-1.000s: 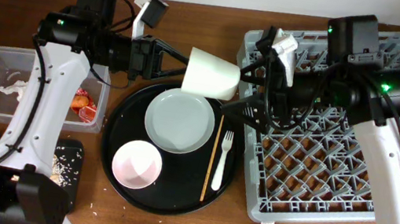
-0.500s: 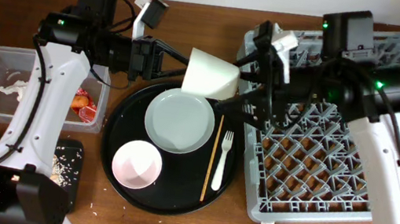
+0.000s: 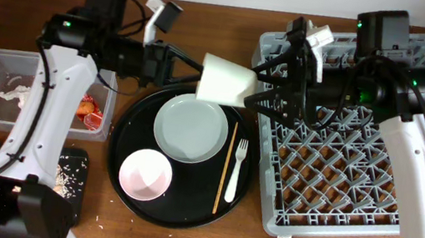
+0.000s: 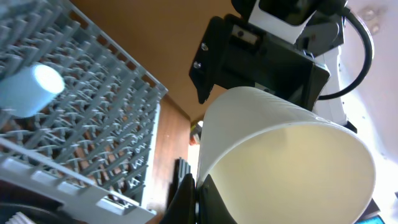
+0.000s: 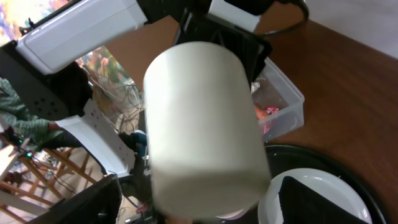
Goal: Sort waste into correct bins and load items into the dishwasher rack
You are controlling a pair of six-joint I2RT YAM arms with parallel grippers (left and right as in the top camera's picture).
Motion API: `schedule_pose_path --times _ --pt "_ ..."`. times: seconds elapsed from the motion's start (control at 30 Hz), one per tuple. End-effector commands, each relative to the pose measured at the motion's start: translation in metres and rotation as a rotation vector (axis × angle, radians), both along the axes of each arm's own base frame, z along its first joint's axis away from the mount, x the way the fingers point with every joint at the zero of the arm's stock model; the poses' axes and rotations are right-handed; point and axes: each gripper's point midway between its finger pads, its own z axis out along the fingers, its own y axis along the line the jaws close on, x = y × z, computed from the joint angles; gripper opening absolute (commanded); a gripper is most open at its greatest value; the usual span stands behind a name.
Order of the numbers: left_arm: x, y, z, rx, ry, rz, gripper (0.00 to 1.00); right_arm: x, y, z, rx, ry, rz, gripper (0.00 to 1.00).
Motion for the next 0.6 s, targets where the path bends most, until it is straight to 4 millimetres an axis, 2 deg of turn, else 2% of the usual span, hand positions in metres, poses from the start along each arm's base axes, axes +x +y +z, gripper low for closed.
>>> schedule_pose_path --times 0.0,0.03,0.13,0.3,0.4,0.57 --pt "-0.001 0.004 0.008 -0.007 -0.043 0.008 0.0 -0.006 0.001 0.008 0.029 0.007 0.02 0.8" --pt "-0.002 0.004 0.011 -0.024 -0.041 0.001 0.0 -0.006 0.001 0.007 0.028 0.012 0.02 0.8" --pt "-0.006 0.004 0.022 -0.086 -0.046 -0.026 0.0 -0.002 -0.001 -0.002 -0.023 0.013 -0.01 0.95" --pt "-0.007 0.003 0.022 -0.085 -0.034 -0.027 0.0 -0.001 0.0 -0.002 -0.025 0.012 -0.01 0.97" --pt "-0.009 0.001 0.022 -0.085 -0.034 -0.035 0.0 -0.01 0.016 0.0 -0.018 -0.018 0.043 0.95" --pt "-0.009 0.001 0.021 -0.083 -0.034 -0.034 0.0 -0.012 0.022 0.001 -0.013 -0.042 0.063 0.78"
